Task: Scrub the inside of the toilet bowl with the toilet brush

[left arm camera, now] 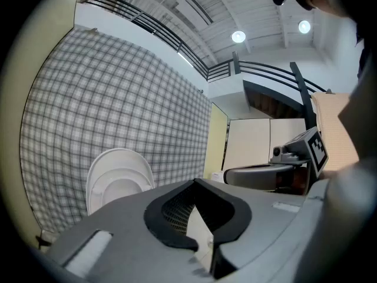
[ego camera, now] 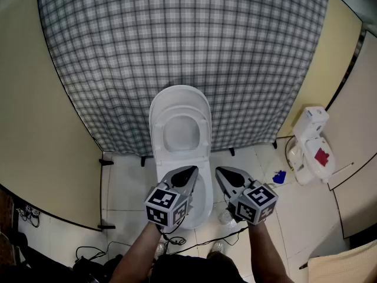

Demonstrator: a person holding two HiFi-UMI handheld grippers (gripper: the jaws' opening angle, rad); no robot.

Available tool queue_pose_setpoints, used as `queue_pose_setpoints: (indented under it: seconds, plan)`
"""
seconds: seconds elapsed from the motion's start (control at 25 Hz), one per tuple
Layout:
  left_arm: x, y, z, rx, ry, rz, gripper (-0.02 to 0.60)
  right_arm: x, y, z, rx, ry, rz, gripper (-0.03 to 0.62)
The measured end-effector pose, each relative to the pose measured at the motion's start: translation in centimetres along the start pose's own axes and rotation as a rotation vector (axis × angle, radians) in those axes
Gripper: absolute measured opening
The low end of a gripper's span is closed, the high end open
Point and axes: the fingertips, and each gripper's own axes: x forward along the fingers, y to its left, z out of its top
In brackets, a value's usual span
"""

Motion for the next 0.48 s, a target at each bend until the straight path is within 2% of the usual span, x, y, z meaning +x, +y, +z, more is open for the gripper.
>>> queue_pose_setpoints:
  seconds: [0.12, 0.2, 0.28, 0.48]
  plan:
    - [12.4, 14.6, -6.2, -0.016, 0.011, -0.022, 0.008, 14.2, -12.1, -7.1, 0.015, 0.036, -0.075, 0.000]
    - [17.0, 19.6, -10.1, -0.029, 0.047, -0.025, 0.008, 18.8, -16.7, -10.8, 0.035, 0.065, -0.105, 0.000]
    - [19.0, 20.6, -13.2, -0.048, 0.091, -0.028, 0.008, 19.3, -18.9, -13.7, 0.058, 0.104, -0.129, 0.000]
    - [21.6, 17.9, -18.9, -0.099, 0.172, -0.057, 0.008, 16.2, -22.4, -20.6, 0.129, 0.213, -0.187, 0.000]
